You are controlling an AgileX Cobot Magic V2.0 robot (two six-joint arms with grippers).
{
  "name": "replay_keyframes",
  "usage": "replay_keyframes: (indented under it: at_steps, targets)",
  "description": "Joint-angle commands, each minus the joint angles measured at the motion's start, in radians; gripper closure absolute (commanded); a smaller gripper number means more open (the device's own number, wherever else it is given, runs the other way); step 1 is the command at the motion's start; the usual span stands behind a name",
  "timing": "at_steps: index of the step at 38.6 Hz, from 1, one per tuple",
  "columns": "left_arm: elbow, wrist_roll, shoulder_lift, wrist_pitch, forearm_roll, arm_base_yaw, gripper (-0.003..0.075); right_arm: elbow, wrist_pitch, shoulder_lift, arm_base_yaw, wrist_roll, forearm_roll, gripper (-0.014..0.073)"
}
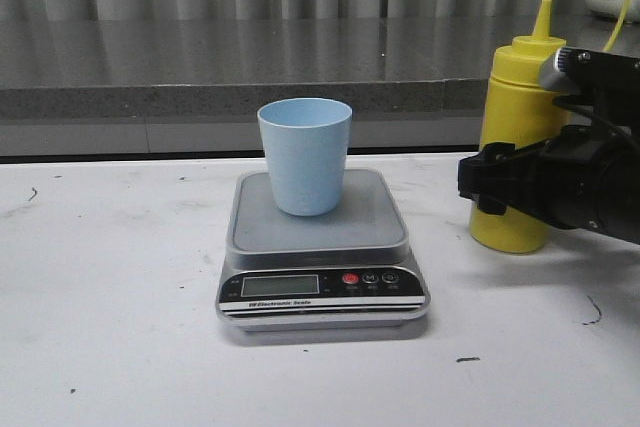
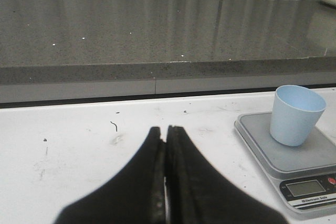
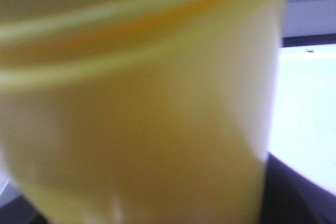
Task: Pour seasoning into cup on scale with both arms
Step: 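Move the right gripper to the yellow squeeze bottle and grasp its body, then lift the yellow bottle with the right gripper and tilt its nozzle toward the cup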
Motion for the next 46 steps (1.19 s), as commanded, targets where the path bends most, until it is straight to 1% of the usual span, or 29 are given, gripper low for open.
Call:
replay_keyframes:
  at_steps: [1, 4, 6, 11, 16, 18, 19, 22, 28, 33, 35, 39, 46]
  targets:
    - [-0.026, -0.008, 0.011, -0.078, -0.015, 0.002, 0.0740, -0.016, -0.150, -0.046, 0.000, -0.003, 0.003, 0.0421]
    - [-0.026, -0.008, 0.011, -0.078, -0.015, 0.002, 0.0740, -0.016, -0.150, -0.061, 0.000, -0.038, 0.003, 0.0428]
    - [-0.026, -0.008, 0.011, -0.078, -0.015, 0.002, 0.0740, -0.016, -0.150, -0.084, 0.000, -0.088, 0.003, 0.0428]
    - [-0.026, -0.008, 0.011, -0.078, -0.015, 0.002, 0.0740, -0.035, -0.121, -0.156, 0.000, -0.290, 0.003, 0.0428]
    - [-0.026, -0.008, 0.011, -0.078, -0.015, 0.002, 0.0740, -0.097, -0.015, -0.239, 0.000, -0.540, 0.003, 0.0428]
    - [-0.026, -0.008, 0.011, -0.078, -0.015, 0.002, 0.0740, -0.131, 0.044, -0.263, 0.000, -0.672, 0.003, 0.0428]
    - [-0.026, -0.008, 0.011, -0.078, -0.015, 0.002, 0.0740, -0.146, 0.068, -0.270, 0.000, -0.706, 0.003, 0.0428]
    - [-0.026, -0.008, 0.011, -0.078, -0.015, 0.002, 0.0740, -0.203, 0.142, -0.285, 0.000, -0.908, 0.003, 0.0428]
    - [-0.026, -0.008, 0.011, -0.078, -0.015, 0.002, 0.0740, -0.285, 0.176, -0.285, 0.000, -1.245, 0.003, 0.0428]
    - [-0.026, -0.008, 0.011, -0.078, -0.015, 0.002, 0.0740, -0.334, 0.178, -0.285, 0.000, -1.472, 0.002, 0.0431]
    - [-0.026, -0.008, 0.011, -0.078, -0.015, 0.002, 0.0740, -0.357, 0.185, -0.285, 0.000, -1.538, 0.002, 0.0435]
    - [-0.026, -0.008, 0.011, -0.078, -0.015, 0.002, 0.0740, -0.401, 0.188, -0.283, 0.000, -1.626, -0.009, 0.0435]
    - [-0.026, -0.008, 0.011, -0.078, -0.015, 0.002, 0.0740, -0.459, 0.205, -0.282, 0.000, -1.768, -0.092, 0.0435]
